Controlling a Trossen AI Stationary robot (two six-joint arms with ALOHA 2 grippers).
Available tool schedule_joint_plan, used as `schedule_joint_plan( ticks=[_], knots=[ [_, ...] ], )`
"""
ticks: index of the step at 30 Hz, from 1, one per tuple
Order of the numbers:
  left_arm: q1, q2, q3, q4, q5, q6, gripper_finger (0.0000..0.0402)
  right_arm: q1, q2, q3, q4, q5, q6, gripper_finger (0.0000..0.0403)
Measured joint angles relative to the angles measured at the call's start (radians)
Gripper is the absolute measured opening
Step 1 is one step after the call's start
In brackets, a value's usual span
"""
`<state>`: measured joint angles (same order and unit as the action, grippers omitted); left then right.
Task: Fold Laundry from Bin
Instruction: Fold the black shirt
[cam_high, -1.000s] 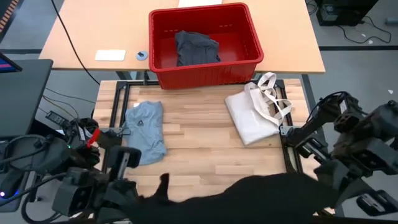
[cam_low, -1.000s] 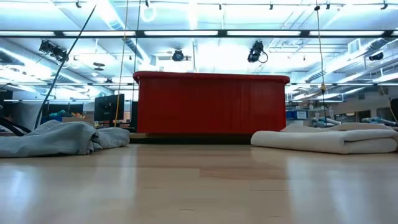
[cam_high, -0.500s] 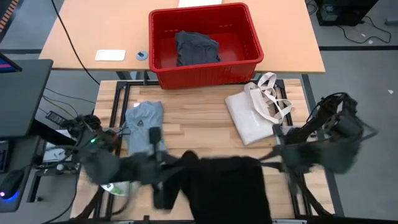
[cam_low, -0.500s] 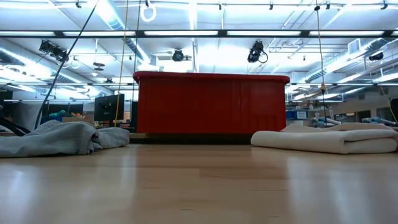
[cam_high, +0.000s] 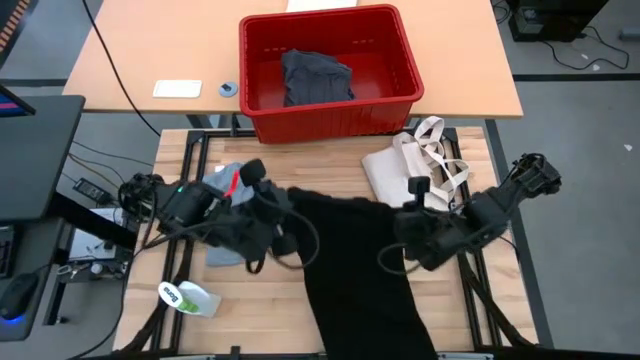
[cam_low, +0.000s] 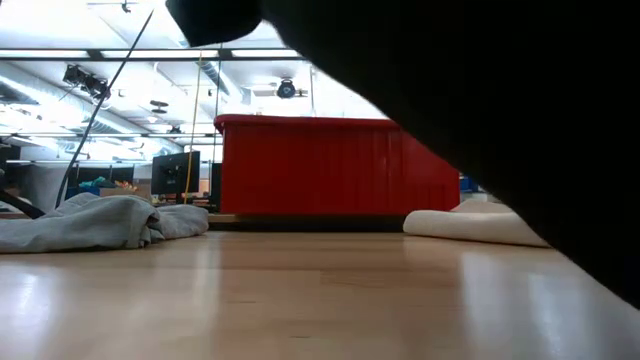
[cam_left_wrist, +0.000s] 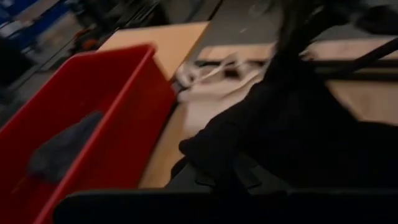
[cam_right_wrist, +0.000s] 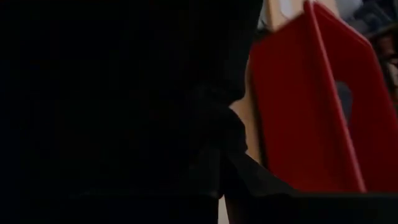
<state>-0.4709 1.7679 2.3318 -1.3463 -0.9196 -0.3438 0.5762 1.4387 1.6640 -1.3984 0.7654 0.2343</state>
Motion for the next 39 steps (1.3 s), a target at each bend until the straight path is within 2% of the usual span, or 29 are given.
schedule_joint_plan(
  ticks=[4, 7, 11, 15, 18, 22, 26, 30, 33, 36, 39],
  knots=[
    [0.051, 0.0, 0.0, -0.094, -0.027, -0.033, 0.0009, -0.091, 0.0, -0.066, -0.006, 0.04, -0.11, 0.0014],
    [0.086, 0.0, 0.0, -0.145, -0.042, -0.038, 0.0009, -0.16, 0.0, -0.101, -0.008, 0.117, -0.223, 0.0012],
    [0.126, 0.0, 0.0, -0.178, -0.122, -0.023, 0.0008, -0.251, 0.0, -0.115, 0.009, 0.23, -0.301, 0.0012],
    [0.187, 0.0, 0.0, -0.18, -0.196, 0.027, 0.0008, -0.351, -0.001, -0.115, 0.052, 0.284, -0.384, 0.0013],
    [0.248, 0.0, 0.0, -0.185, -0.199, 0.047, 0.0008, -0.432, -0.002, -0.115, 0.115, 0.262, -0.439, 0.0013],
    [0.329, 0.0, 0.0, -0.188, -0.162, 0.063, 0.0008, -0.52, -0.002, -0.115, 0.189, 0.165, -0.521, 0.0013],
    [0.385, 0.0, 0.0, -0.187, -0.157, 0.101, 0.0008, -0.581, -0.002, -0.115, 0.238, 0.178, -0.589, 0.0013],
    [0.386, 0.0, 0.001, -0.18, -0.082, 0.145, 0.0008, -0.615, -0.002, -0.115, 0.23, 0.166, -0.61, 0.0012],
    [0.359, 0.001, -0.009, -0.173, 0.008, 0.156, 0.0008, -0.619, -0.002, -0.115, 0.209, 0.108, -0.607, 0.0012],
    [0.33, 0.007, -0.066, -0.183, 0.018, 0.183, 0.0008, -0.605, -0.002, -0.116, 0.177, 0.088, -0.608, 0.0012],
    [0.322, 0.01, -0.177, -0.135, 0.0, 0.237, 0.0008, -0.593, -0.002, -0.116, 0.164, 0.102, -0.61, 0.0012]
  ],
)
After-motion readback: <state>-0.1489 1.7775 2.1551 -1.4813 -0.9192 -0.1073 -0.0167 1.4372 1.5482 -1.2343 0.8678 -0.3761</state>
